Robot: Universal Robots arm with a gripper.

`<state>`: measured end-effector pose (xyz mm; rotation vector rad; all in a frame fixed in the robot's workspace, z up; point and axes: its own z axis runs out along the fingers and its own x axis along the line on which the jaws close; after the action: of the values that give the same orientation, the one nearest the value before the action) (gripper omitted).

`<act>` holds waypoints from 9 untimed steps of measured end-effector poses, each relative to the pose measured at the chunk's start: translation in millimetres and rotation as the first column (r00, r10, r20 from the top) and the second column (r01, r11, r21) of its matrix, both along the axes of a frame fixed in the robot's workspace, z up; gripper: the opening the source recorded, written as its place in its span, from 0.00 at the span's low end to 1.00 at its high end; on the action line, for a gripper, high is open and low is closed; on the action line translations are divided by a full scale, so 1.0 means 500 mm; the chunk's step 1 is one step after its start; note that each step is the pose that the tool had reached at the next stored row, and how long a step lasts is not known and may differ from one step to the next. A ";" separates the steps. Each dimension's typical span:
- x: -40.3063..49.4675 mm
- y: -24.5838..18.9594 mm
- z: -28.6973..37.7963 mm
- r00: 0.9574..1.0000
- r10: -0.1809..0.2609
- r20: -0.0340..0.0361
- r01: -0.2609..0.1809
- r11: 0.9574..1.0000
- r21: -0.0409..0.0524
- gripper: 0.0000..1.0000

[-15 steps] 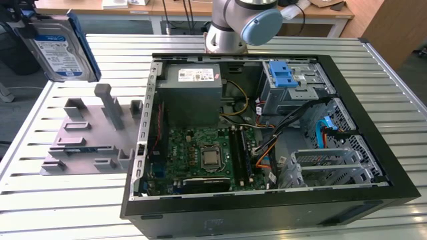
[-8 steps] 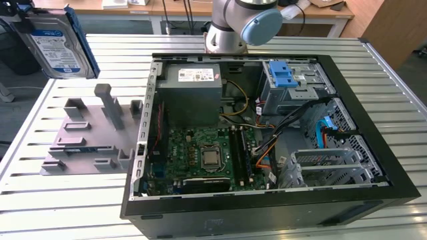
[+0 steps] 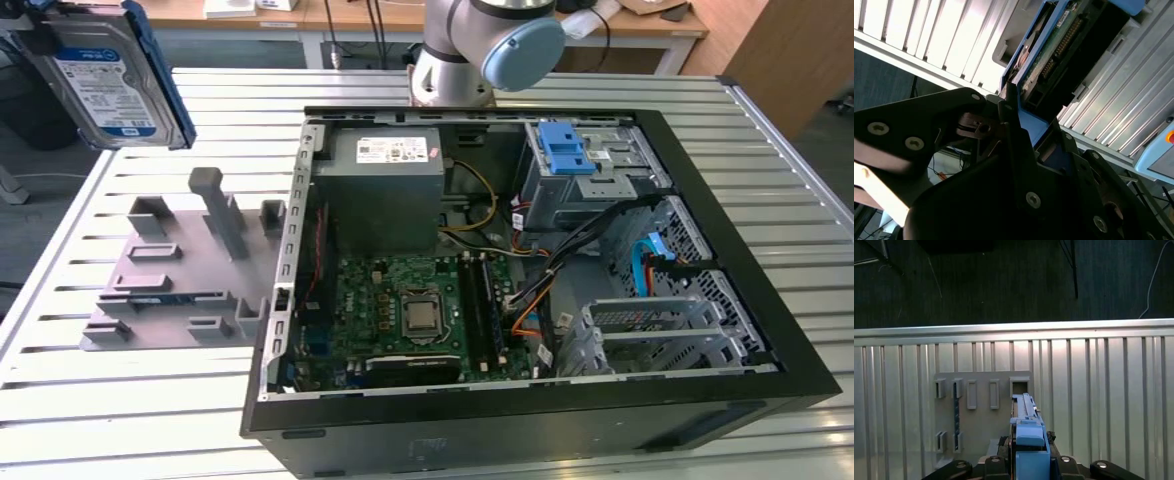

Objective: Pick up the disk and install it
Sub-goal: 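Pick up the disk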

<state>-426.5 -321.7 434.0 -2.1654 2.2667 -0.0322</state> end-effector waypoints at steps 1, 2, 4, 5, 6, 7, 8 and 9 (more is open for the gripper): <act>0.000 0.0001 0.003 1.000 0.000 0.000 0.000 1.000 0.000 0.36; 0.000 0.0002 0.005 1.000 0.000 0.000 0.000 1.000 0.000 0.36; 0.000 0.0002 0.009 1.000 0.000 0.000 0.000 1.000 0.000 0.36; 0.000 0.0002 0.010 1.000 0.000 0.000 0.000 1.000 0.000 0.36; 0.000 0.0003 0.011 1.000 0.000 0.000 0.000 1.000 0.000 0.36; 0.000 0.0003 0.012 1.000 0.000 0.000 0.000 1.000 0.000 0.36; 0.000 0.0004 0.013 1.000 0.000 0.000 0.000 1.000 0.000 0.36; 0.000 0.0005 0.014 1.000 0.000 0.000 0.000 1.000 0.000 0.36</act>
<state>-426.5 -321.4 441.1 -2.1655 2.2667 -0.0321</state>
